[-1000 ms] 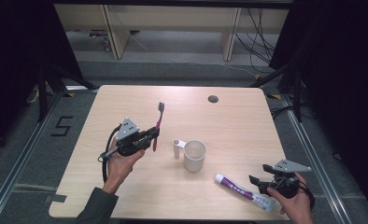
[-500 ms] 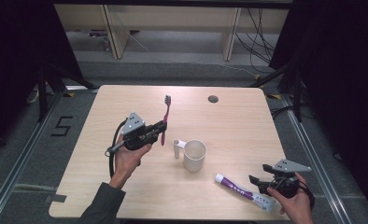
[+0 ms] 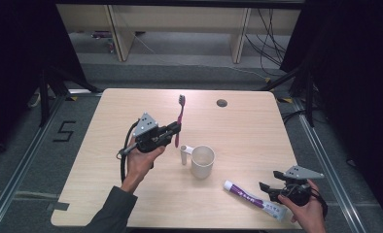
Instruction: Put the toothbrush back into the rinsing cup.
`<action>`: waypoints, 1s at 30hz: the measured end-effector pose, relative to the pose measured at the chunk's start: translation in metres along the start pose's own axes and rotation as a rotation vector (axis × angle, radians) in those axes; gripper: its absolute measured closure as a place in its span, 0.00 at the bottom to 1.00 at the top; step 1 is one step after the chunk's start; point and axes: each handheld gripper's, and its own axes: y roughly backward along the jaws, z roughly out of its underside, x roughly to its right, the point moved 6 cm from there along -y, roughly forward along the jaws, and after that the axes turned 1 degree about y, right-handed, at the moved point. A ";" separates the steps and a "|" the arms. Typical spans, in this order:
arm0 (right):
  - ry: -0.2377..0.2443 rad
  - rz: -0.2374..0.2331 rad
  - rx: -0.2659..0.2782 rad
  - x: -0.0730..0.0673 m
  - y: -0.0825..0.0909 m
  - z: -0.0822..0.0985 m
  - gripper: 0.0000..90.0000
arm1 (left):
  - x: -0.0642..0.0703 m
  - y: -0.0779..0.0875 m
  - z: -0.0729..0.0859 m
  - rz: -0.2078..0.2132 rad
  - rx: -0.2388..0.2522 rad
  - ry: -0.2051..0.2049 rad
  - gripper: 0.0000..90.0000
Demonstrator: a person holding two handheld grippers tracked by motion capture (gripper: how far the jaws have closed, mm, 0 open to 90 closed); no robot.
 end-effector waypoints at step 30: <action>0.003 -0.003 0.001 0.000 0.000 0.000 0.29 | 0.003 -0.022 0.025 0.012 -0.046 -0.001 0.92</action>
